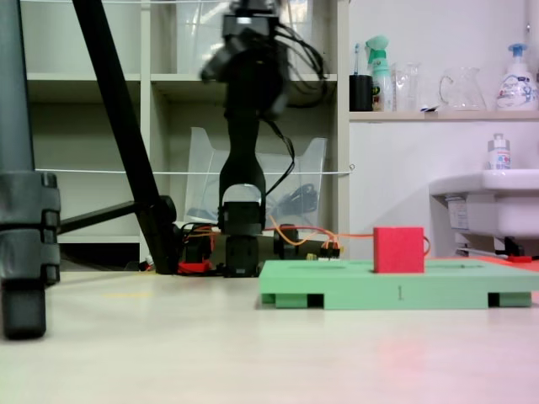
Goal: Put the square block into the corresponding hole
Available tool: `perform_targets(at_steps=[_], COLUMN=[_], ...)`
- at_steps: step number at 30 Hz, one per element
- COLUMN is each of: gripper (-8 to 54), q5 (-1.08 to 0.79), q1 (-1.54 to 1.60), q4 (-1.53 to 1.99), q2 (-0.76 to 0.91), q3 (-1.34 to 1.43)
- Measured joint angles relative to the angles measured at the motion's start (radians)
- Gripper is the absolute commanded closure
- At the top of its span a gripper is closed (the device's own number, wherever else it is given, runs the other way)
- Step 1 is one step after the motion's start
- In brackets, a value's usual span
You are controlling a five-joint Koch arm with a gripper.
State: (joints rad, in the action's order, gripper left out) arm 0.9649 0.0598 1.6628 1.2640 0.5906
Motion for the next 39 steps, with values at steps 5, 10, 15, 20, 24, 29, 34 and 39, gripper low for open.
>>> perform_targets(at_steps=[5,10,15,20,24,29,34,39], gripper=[8.5,12.2,11.2,10.2,10.2,11.1,11.1,11.0], q5=[-0.265,-0.468,-0.732,-0.825,-0.836,-0.876,-0.876,-0.876], q1=[-0.084,-0.156,-0.144,-0.129,-0.124,-0.112,-0.112,-0.112], q4=[-0.439,-1.489,-1.807,-1.813,-1.819,-1.704,-1.704,-1.704], q2=[0.311,0.589,0.764,0.92,0.977,0.977,0.977,0.977], q3=[0.684,1.586,1.987,2.301,2.459,2.476,2.476,2.476])
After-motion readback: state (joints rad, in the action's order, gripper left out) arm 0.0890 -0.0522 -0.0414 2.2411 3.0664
